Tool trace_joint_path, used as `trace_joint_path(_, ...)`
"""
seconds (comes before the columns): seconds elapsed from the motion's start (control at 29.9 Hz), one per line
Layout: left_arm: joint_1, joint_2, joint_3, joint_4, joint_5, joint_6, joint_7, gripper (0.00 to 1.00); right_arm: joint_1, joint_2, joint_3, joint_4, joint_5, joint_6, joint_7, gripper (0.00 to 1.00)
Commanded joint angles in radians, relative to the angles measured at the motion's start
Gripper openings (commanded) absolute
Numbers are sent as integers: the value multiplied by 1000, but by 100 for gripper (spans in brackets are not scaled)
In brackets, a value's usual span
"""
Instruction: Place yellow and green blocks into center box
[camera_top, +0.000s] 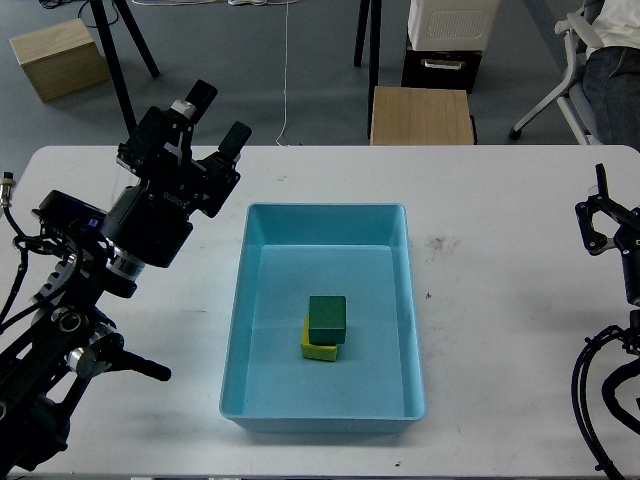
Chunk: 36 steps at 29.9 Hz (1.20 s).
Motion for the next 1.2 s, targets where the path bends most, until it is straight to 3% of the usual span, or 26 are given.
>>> trace_joint_path(0.0, 46, -9, 11, 12, -233, 3, 0, 87, -27, 18, 1, -8, 2, 0, 9, 99)
trace_joint_path(0.2, 49, 3, 124, 12, -689, 3, 0, 87, -67, 19, -9, 1, 41, 5, -1, 99)
trace_joint_path(0.5, 91, -5, 133, -11, -1031, -3, 0, 87, -116, 101, -29, 2, 272, 8, -5, 99)
trace_joint_path(0.73, 97, -6, 138, -15, -1123, -20, 0, 87, -145, 101, -29, 18, 329, 8, -5, 99)
trace_joint_path(0.97, 123, -5, 138, -17, -1219, -93, 0, 87, -174, 101, -48, 25, 479, 9, -28, 99)
trace_joint_path(1.17, 128, -9, 138, -29, -1255, -84, 0, 87, -174, 97, -104, 24, 479, 9, -31, 99)
